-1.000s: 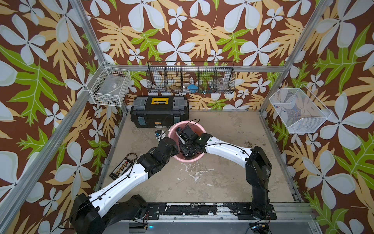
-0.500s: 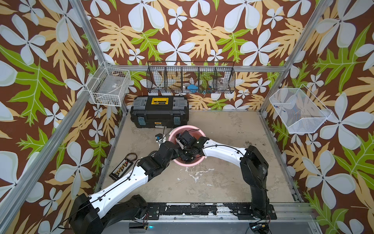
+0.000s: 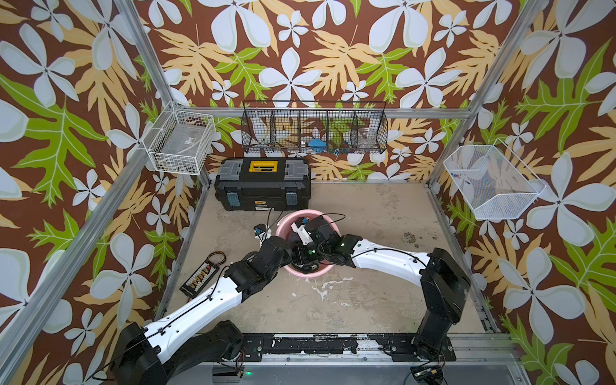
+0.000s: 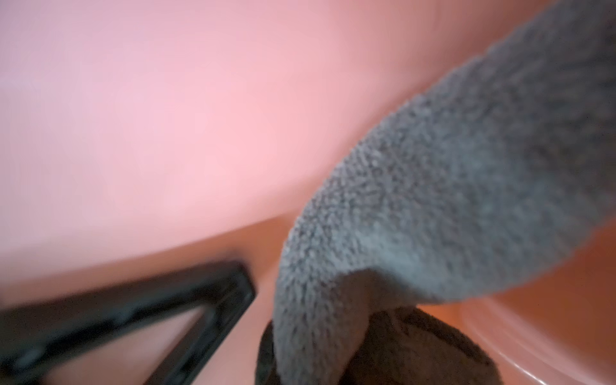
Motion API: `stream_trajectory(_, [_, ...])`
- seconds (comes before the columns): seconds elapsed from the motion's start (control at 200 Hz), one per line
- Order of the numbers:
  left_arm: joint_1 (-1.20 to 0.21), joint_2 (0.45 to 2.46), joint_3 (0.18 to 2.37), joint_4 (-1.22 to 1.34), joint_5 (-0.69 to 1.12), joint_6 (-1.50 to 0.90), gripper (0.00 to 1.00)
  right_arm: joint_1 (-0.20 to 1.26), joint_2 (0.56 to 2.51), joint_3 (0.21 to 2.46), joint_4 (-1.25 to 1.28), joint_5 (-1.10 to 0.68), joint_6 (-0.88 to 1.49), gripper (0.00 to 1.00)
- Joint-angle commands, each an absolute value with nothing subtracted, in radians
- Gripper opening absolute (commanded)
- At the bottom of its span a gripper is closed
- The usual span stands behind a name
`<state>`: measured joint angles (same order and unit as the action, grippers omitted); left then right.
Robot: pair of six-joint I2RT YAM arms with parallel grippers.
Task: Wipe the inside of the bucket with a cloth
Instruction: Wipe the dirt from the inside of the bucket.
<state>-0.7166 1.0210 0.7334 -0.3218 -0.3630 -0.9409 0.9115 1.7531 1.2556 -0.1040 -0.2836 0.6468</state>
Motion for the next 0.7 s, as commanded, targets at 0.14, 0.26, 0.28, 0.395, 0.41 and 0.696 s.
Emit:
stream_trajectory(0.14, [-0.719,1.018,0.741,-0.257,-0.356,-0.961,0.00,0.916,1.720,1.211,-0.038,0.046,0.537,0.00])
stream_trajectory(0.26, [-0.719,1.032,0.759,-0.258,-0.338,-0.932,0.00,0.936,1.819,1.286,-0.099,0.143,0.513,0.00])
stream_trajectory(0.28, [-0.719,1.034,0.761,-0.258,-0.331,-0.930,0.00,0.942,1.835,1.300,-0.107,0.164,0.508,0.00])
stream_trajectory(0.395, [-0.719,1.025,0.763,-0.259,-0.319,-0.925,0.00,0.963,1.941,1.412,-0.210,0.286,0.482,0.00])
stream_trajectory(0.41, [-0.719,1.022,0.763,-0.258,-0.320,-0.926,0.00,0.963,1.954,1.428,-0.224,0.298,0.476,0.00])
stream_trajectory(0.696, [-0.719,0.982,0.750,-0.266,-0.341,-0.918,0.00,0.982,2.073,1.561,-0.364,0.322,0.396,0.00])
